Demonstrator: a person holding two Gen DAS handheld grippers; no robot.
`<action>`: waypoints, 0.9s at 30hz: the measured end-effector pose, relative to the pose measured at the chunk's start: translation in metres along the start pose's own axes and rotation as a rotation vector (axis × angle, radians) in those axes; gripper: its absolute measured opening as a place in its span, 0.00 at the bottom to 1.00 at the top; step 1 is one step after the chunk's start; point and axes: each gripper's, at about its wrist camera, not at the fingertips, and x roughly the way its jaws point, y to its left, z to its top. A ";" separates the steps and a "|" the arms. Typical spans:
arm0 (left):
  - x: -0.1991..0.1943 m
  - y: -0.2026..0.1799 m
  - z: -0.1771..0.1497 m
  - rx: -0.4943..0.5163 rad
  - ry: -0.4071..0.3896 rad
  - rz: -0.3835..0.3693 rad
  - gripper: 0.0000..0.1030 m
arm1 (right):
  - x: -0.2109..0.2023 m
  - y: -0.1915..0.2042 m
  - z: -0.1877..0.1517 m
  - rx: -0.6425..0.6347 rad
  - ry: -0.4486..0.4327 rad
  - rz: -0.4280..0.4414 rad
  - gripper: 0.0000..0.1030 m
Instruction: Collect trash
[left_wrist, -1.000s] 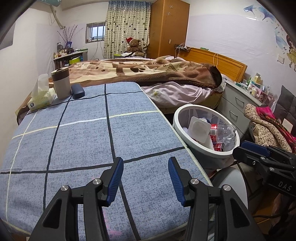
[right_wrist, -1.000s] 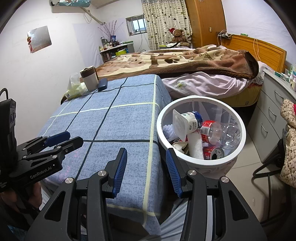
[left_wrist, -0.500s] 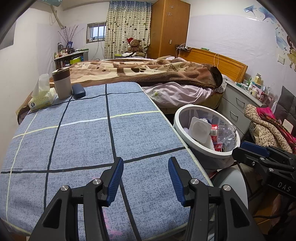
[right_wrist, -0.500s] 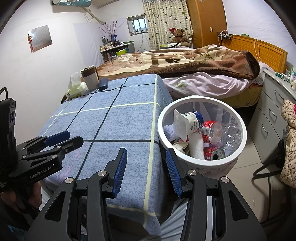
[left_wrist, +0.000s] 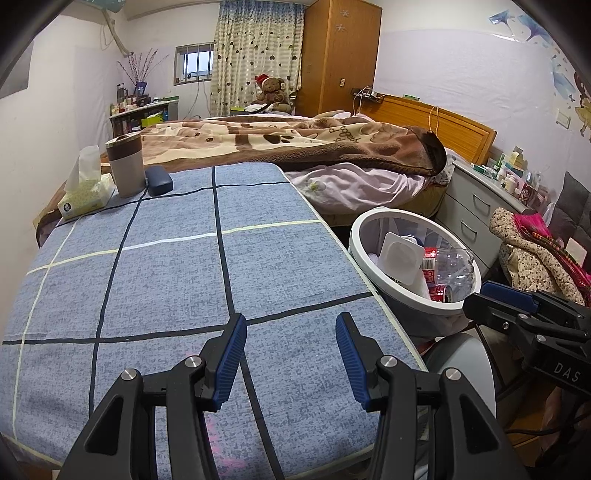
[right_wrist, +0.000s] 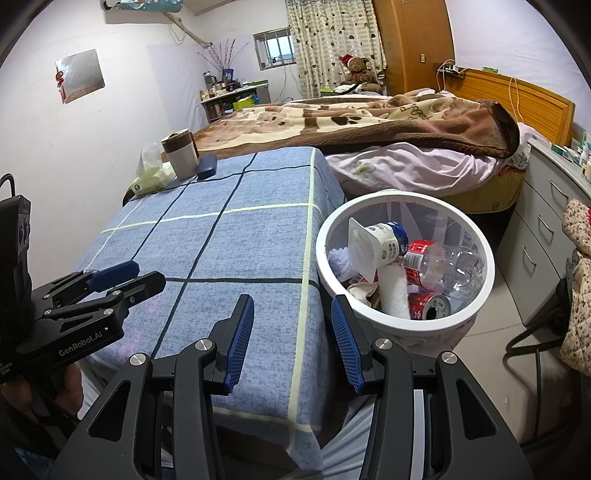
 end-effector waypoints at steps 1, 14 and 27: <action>0.000 0.001 0.000 0.000 0.000 0.001 0.49 | 0.001 0.001 0.000 -0.001 0.000 0.001 0.44; 0.001 0.004 -0.001 -0.004 0.007 0.005 0.49 | 0.001 0.002 0.000 -0.005 0.002 0.005 0.44; 0.002 0.004 -0.001 -0.005 0.007 0.007 0.49 | 0.002 0.001 0.001 -0.008 0.004 0.006 0.44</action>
